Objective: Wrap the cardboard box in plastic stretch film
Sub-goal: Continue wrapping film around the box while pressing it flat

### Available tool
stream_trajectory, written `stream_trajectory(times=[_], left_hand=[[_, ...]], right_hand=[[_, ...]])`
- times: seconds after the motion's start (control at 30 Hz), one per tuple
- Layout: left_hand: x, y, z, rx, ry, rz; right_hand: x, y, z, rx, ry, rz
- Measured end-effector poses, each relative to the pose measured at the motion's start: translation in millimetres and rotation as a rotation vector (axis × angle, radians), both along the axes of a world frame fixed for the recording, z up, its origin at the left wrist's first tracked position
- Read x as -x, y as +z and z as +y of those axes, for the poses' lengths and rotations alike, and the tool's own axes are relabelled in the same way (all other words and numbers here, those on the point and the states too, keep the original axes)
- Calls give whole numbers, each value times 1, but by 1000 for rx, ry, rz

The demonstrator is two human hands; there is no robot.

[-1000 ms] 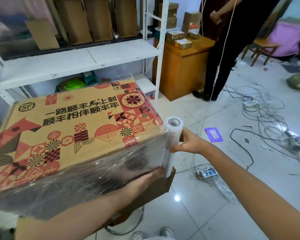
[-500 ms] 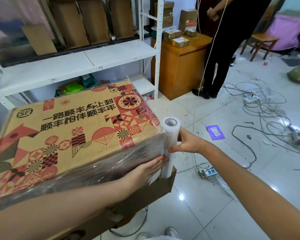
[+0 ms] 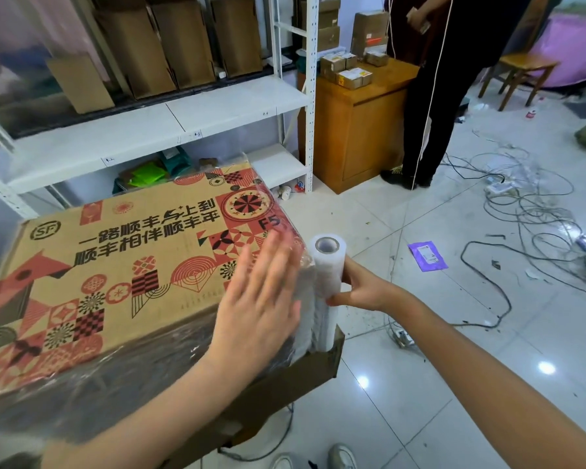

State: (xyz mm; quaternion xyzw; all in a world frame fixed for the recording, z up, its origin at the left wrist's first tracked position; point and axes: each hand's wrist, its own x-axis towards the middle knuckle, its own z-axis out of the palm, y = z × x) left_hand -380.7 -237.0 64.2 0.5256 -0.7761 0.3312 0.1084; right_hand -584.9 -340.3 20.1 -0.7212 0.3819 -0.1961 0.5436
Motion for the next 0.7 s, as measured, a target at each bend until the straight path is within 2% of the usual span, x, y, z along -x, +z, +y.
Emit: stream_trajectory(times=[0.07,0.17,0.27,0.6,0.7], left_hand=[[10,6,-4,-102,169,252],[20,0,-5,-86,246,368],[27,-1,-10,-20,279,477],[46,9,-17,11,455,568],[48,7,-16,43,449,581]], right_hand=[[-1,-3,0,-56,19,-45],[1,-5,-4,-143,30,-101],[5,-5,-12,-175,83,-77],[10,-15,-27,-90,286,82],[13,-19,-32,-60,317,82]])
